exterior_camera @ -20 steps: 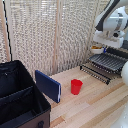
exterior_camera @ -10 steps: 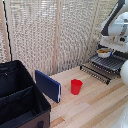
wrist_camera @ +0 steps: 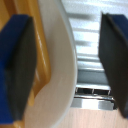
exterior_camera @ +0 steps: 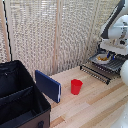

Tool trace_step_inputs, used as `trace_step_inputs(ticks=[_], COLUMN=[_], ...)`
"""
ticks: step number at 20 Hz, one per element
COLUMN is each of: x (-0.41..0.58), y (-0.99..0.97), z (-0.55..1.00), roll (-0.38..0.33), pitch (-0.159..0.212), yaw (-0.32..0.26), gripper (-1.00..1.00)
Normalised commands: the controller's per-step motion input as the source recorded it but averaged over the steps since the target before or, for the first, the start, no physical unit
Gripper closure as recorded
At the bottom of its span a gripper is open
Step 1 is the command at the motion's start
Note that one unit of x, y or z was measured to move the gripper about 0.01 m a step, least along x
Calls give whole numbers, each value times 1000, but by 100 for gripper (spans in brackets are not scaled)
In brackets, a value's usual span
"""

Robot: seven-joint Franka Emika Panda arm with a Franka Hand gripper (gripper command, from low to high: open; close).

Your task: Gently stretch your hand towards the oven tray's handle, obtaining a firm grip, and draw it cautiously out of the oven. Transition your grip to the hot dog bowl, gingerly seizing the edge, and elevate it from the surface. Hover the bowl over the tray, delicately lower it, and temper your grip, establishing the bowl's equilibrium.

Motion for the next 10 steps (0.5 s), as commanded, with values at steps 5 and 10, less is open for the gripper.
trace_step_inputs(ticks=[5,10], x=[71,244], y=[-47,-71], z=[446,675], roll=[-21,8], pitch=[19,6], yaw=[14,-17], gripper=[-100,-100])
